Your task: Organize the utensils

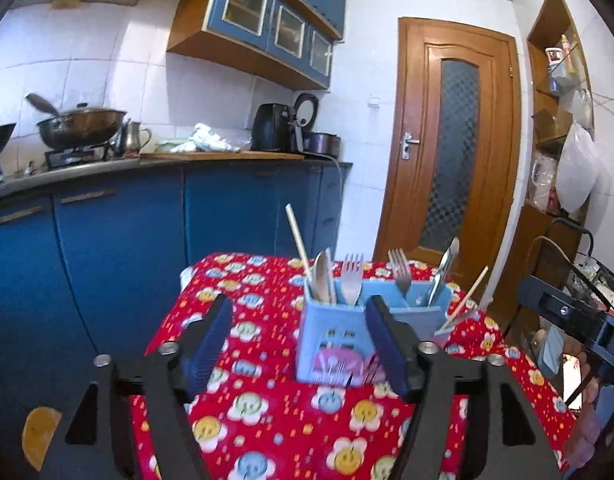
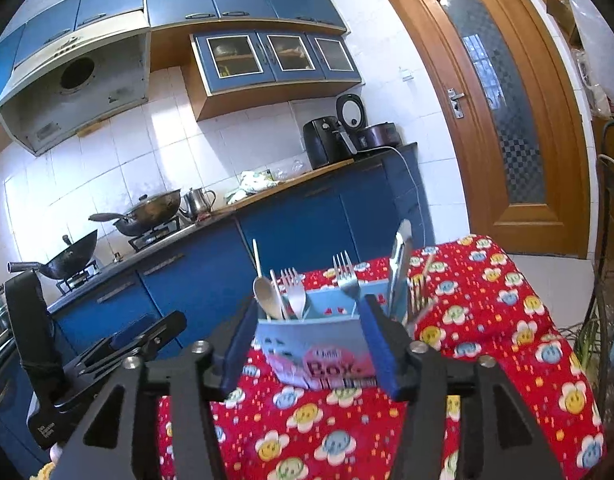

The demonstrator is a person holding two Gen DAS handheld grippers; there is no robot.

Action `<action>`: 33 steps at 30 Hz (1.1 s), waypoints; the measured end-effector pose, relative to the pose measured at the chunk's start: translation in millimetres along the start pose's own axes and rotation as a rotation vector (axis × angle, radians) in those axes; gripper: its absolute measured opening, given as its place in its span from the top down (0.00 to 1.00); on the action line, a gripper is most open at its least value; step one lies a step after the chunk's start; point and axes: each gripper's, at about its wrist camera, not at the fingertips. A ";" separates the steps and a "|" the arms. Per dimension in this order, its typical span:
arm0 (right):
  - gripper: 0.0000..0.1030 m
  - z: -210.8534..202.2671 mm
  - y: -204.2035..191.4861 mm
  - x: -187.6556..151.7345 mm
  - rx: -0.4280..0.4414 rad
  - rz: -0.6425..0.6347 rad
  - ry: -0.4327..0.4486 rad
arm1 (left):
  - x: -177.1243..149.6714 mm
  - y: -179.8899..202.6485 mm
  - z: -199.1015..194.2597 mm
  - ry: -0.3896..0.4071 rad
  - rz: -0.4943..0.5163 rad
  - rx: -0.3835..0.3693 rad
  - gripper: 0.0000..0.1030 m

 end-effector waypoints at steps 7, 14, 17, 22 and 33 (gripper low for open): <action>0.19 -14.5 -7.9 -30.9 -0.049 -0.040 -0.011 | -28.9 -9.3 -8.3 -0.033 -0.020 0.044 0.25; 0.01 -21.9 -13.4 -58.4 -0.116 -0.092 -0.007 | -55.9 -12.1 -3.4 -0.059 -0.008 0.065 0.24; 0.00 -22.6 -12.8 -68.9 -0.135 -0.108 -0.013 | -65.1 -12.0 -1.4 -0.063 -0.011 0.075 0.24; 0.00 -23.4 -6.8 -89.6 -0.197 -0.125 0.013 | -76.3 -11.3 2.3 -0.060 -0.011 0.091 0.23; 0.00 -15.7 11.4 -114.1 -0.288 -0.127 0.007 | -87.5 -8.8 8.0 -0.073 -0.008 0.096 0.23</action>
Point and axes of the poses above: each gripper's, at about its wrist camera, not at the fingertips, and z roughly the way its jaws point, y to its right, x to its top, and after that the axes turned 11 degrees about -y, right-handed
